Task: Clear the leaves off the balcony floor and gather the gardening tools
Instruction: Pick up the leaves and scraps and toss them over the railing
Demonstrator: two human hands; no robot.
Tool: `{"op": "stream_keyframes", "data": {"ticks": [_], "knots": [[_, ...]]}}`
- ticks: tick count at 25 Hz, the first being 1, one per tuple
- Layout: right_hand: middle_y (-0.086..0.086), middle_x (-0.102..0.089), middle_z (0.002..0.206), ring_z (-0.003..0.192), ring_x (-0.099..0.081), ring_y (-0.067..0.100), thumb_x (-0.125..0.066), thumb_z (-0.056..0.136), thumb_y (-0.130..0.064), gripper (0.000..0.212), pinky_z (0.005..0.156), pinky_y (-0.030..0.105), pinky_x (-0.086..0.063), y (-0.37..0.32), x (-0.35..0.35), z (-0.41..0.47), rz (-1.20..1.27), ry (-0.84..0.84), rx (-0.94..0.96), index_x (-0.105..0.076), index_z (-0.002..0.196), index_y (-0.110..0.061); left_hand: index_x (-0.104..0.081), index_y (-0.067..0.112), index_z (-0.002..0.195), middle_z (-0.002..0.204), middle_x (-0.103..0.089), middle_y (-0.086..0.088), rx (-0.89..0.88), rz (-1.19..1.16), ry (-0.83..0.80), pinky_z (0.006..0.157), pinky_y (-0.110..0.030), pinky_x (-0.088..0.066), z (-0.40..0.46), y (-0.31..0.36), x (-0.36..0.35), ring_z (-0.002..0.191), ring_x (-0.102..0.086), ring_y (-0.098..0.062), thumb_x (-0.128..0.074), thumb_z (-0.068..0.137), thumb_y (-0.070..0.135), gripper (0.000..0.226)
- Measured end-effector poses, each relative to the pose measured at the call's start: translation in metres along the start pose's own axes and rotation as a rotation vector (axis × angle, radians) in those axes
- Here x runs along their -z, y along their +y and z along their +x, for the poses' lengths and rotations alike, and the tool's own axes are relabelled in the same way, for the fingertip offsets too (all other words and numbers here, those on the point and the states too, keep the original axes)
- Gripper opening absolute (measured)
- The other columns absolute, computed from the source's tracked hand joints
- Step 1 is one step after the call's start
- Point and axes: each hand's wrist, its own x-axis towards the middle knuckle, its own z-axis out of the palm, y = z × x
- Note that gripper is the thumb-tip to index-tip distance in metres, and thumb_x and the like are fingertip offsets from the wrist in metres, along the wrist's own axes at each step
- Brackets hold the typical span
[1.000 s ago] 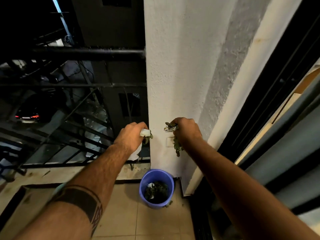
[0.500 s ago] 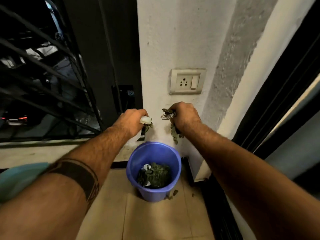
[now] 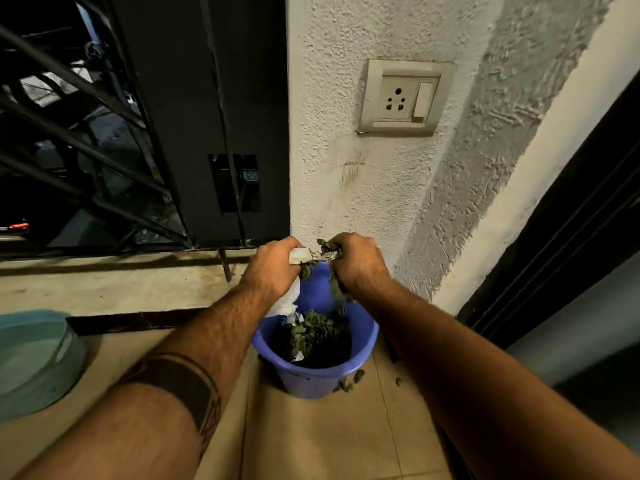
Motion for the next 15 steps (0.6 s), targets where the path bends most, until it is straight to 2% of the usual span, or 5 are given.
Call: {"op": "stream_keyframes", "data": {"ticks": [4,8,10,12,15], "knots": [[0.016,-0.066,0.117,0.106,-0.064,0.035,-0.061,0.088,-0.007,0.037,0.086,0.033,-0.051,0.007,-0.018,-0.003,-0.001,-0.015,-0.036,-0.066,0.123,-0.019,-0.068,0.019,0.111,0.107,-0.070,-0.007,0.055,-0.101,0.006,0.081,-0.029,-0.046,-0.002,-0.006,-0.021,0.102,-0.063,-0.028,-0.069,0.082,0.012,0.030],[0.016,-0.062,0.122,0.111,-0.061,0.035,-0.061,0.088,-0.007,0.043,0.090,0.033,-0.049,0.014,-0.028,-0.009,0.023,-0.057,-0.068,-0.061,0.130,-0.017,-0.064,0.023,0.121,0.119,-0.061,-0.007,0.133,-0.191,0.024,0.089,-0.029,-0.045,-0.006,-0.013,-0.039,0.110,-0.059,-0.027,-0.072,0.083,0.019,0.039],[0.015,-0.062,0.128,0.116,-0.061,0.033,-0.063,0.086,-0.012,0.048,0.097,0.035,-0.050,0.018,-0.032,-0.012,0.026,-0.108,-0.081,-0.059,0.133,-0.020,-0.053,0.026,0.140,0.134,-0.053,-0.010,0.157,-0.172,-0.066,0.099,-0.031,-0.043,-0.011,-0.014,-0.042,0.122,-0.053,-0.027,-0.077,0.081,0.027,0.064],[0.012,-0.060,0.134,0.122,-0.059,0.031,-0.066,0.086,-0.016,0.054,0.102,0.035,-0.048,0.020,-0.034,-0.014,0.009,-0.146,-0.101,-0.057,0.139,-0.023,-0.031,0.023,0.156,0.150,-0.043,-0.011,0.155,-0.136,-0.258,0.107,-0.032,-0.041,-0.014,-0.014,-0.039,0.133,-0.046,-0.027,-0.083,0.076,0.032,0.096],[0.012,-0.060,0.135,0.123,-0.058,0.032,-0.061,0.087,-0.014,0.052,0.102,0.035,-0.048,0.023,-0.029,-0.013,-0.006,-0.113,-0.115,-0.058,0.138,-0.026,-0.019,0.024,0.159,0.158,-0.037,-0.007,0.124,0.052,-0.379,0.108,-0.035,-0.042,-0.010,-0.010,-0.028,0.137,-0.045,-0.029,-0.079,0.080,0.032,0.100]]}}
